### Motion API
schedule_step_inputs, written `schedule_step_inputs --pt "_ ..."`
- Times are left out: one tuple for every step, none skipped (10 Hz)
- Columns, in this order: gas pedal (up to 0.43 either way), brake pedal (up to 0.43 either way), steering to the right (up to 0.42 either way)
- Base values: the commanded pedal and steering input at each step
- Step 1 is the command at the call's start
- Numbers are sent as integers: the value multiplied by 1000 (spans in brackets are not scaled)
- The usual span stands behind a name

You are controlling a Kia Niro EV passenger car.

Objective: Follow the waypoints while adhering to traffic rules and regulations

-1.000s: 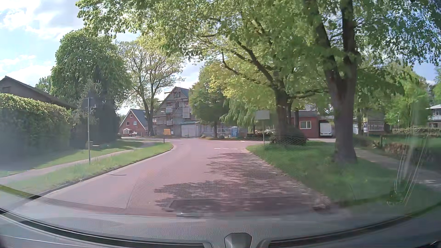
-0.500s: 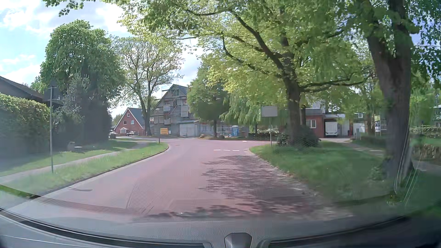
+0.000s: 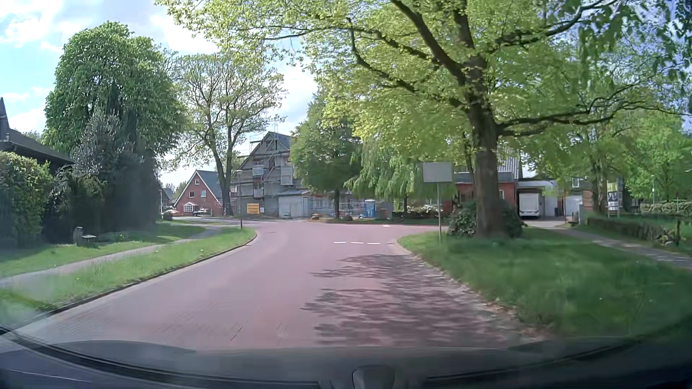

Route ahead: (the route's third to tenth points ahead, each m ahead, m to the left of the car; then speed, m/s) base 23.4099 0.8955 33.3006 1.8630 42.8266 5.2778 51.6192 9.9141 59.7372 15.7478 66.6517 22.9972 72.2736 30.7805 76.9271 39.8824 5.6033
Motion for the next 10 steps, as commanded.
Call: schedule_step_inputs --pt "79 0 -3" --pt "79 0 -4" --pt "79 0 -5" --pt "79 0 -6" --pt "79 0 -7" --pt "67 0 -8" --pt "67 0 -9" --pt "67 0 -8" --pt "67 0 -9" --pt "67 0 -9"
